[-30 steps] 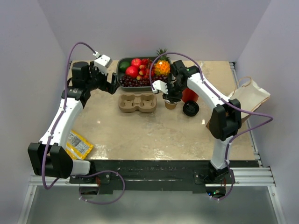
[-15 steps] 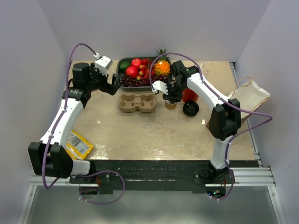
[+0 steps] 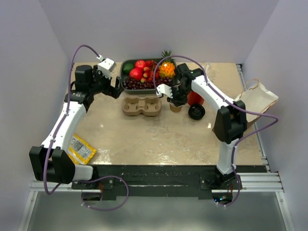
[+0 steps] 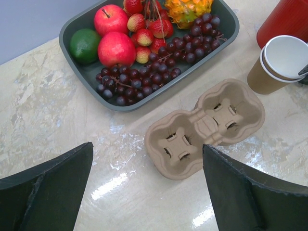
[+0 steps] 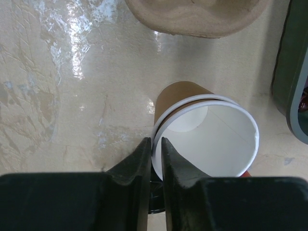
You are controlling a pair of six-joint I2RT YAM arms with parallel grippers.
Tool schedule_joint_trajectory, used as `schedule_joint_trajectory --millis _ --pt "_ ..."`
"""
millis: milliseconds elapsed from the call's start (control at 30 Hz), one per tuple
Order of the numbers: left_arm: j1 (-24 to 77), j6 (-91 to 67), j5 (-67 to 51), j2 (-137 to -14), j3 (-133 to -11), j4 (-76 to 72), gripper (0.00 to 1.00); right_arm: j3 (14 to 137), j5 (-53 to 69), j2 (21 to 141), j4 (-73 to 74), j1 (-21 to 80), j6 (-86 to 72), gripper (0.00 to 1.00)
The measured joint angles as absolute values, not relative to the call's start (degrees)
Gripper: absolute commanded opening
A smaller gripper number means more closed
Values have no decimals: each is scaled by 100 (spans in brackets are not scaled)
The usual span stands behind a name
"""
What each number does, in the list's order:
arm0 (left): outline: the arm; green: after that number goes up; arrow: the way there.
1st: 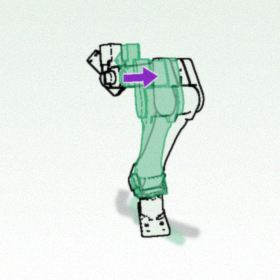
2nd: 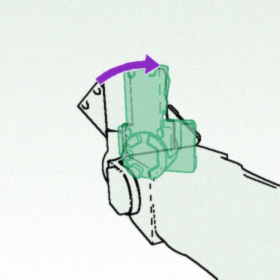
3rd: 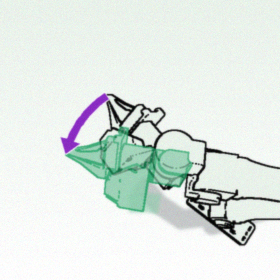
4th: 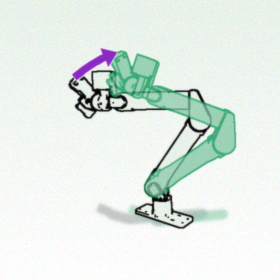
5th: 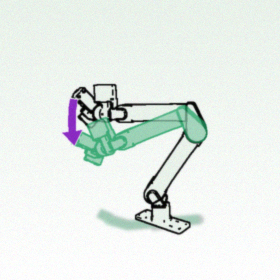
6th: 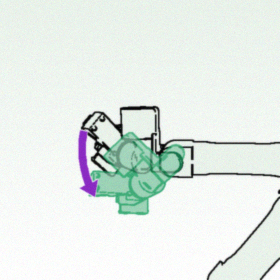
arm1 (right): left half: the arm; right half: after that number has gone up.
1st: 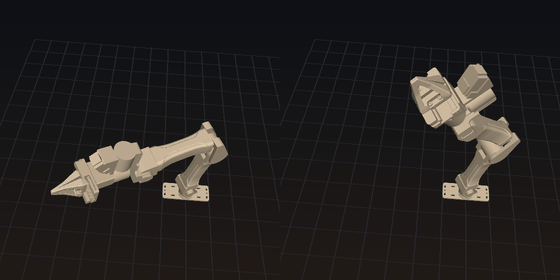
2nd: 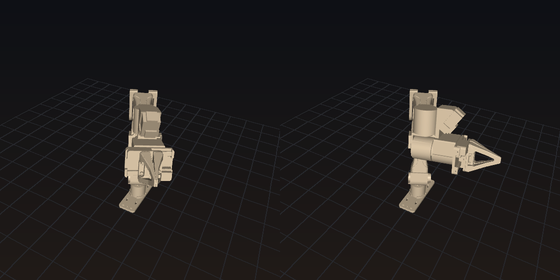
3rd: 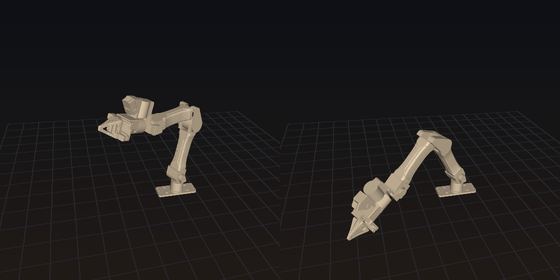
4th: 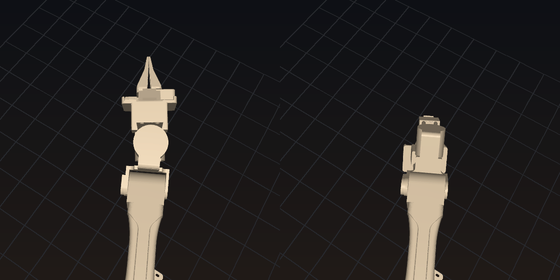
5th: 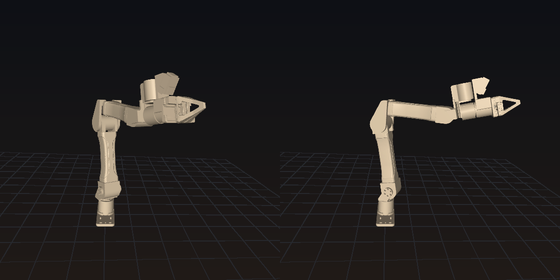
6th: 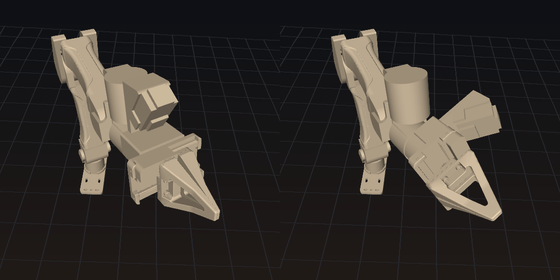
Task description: Pack the takeout coffee
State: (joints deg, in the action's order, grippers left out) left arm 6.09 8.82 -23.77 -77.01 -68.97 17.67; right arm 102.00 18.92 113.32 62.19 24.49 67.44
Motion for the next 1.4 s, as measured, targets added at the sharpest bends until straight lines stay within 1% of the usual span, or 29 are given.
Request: schedule_joint_trajectory --millis 100,133,200,233,267,600,833,967,1100,1233,1400 --pt "609 882 -2377 -7703 -6897 1765 99 10202 1892 11332 6222 2449 6729 12" --pt "609 882 -2377 -7703 -6897 1767 99 10208 1890 11332 6228 2449 6724 9" --pt "609 882 -2377 -7706 -6897 1765 99 10232 1890 11332 6233 2449 6709 6" --pt "609 882 -2377 -7714 -6897 1763 99 10252 1890 11332 6235 2449 6702 1" --pt "609 882 -2377 -7723 -6897 1763 99 10269 1885 11332 6233 2449 6689 0" --pt "609 880 -2379 -7830 -6897 1761 99 10514 1640 11308 5948 2488 6283 0" --pt "609 880 -2381 -7883 -6897 1739 99 9710 1396 10665 5092 2508 5929 0" --pt "609 880 -2381 -7889 -6897 1743 99 9880 1409 10479 5004 2512 5756 0" --pt "609 880 -2381 -7891 -6897 1747 99 9990 1481 10195 4842 2526 5640 0" --pt "609 880 -2381 -7896 -6899 1750 99 10145 1868 9826 5061 2635 5874 0" --pt "609 882 -2349 -7957 -6912 1787 99 9791 2226 9323 5328 3271 6294 0"
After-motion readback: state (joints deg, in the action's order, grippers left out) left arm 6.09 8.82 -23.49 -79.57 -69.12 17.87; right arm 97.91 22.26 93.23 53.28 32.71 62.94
